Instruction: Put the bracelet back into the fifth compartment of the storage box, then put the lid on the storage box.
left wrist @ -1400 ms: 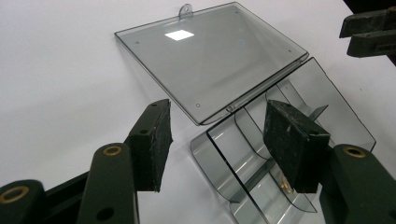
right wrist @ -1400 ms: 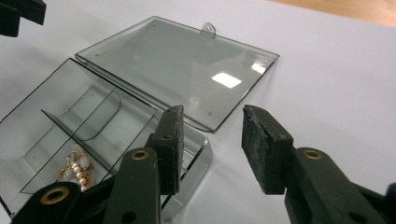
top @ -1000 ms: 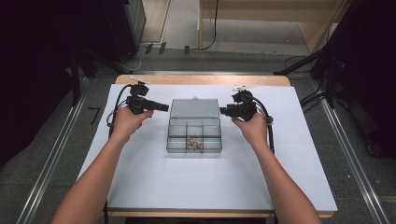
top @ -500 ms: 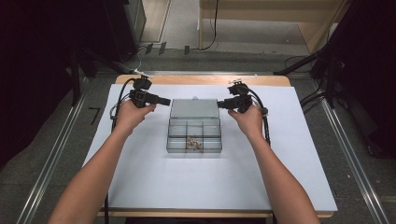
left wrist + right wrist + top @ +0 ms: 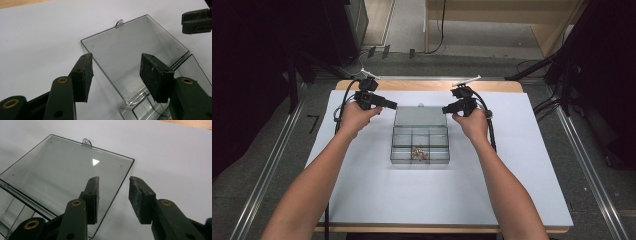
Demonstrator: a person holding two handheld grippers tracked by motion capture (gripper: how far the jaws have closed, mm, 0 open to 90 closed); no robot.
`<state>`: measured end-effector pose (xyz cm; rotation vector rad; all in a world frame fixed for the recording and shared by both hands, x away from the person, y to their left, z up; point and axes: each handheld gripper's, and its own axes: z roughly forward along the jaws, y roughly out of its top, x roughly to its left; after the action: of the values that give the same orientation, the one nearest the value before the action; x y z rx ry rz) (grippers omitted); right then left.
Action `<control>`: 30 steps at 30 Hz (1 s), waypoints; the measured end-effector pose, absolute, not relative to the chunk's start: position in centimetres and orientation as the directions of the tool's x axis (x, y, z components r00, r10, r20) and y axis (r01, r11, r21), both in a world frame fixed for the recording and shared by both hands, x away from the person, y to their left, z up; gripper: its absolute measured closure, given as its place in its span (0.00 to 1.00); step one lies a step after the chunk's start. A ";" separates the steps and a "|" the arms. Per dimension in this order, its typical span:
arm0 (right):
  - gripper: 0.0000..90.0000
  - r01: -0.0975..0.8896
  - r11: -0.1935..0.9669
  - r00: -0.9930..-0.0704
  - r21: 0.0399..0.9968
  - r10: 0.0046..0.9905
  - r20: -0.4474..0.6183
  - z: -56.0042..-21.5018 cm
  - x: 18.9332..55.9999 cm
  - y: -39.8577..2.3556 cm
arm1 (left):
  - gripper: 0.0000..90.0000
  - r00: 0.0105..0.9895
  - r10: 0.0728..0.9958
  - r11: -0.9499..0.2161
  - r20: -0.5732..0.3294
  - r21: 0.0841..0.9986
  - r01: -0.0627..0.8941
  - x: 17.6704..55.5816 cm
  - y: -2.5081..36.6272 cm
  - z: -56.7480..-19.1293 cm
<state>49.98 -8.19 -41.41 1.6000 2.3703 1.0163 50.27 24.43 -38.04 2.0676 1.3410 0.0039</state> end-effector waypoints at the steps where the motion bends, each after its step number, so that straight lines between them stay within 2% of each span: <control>1: 0.69 0.787 0.220 -0.438 0.577 0.857 0.271 -41.4 50.1 -8.2 | 0.50 0.473 0.813 -0.250 -0.341 0.528 0.811 50.3 24.4 -38.0; 13: 0.69 0.815 0.210 -0.414 0.540 0.862 0.291 -42.2 50.9 -7.8 | 0.51 0.447 0.823 -0.235 -0.350 0.506 0.830 51.1 24.3 -39.2; 30: 0.71 0.862 0.178 -0.359 0.475 0.876 0.324 -43.5 52.1 -7.2 | 0.54 0.395 0.845 -0.227 -0.361 0.427 0.875 52.0 22.7 -41.9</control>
<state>52.10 -7.25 -43.52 1.7659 2.3929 0.9394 52.00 22.72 -41.87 2.0870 1.4646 -0.0691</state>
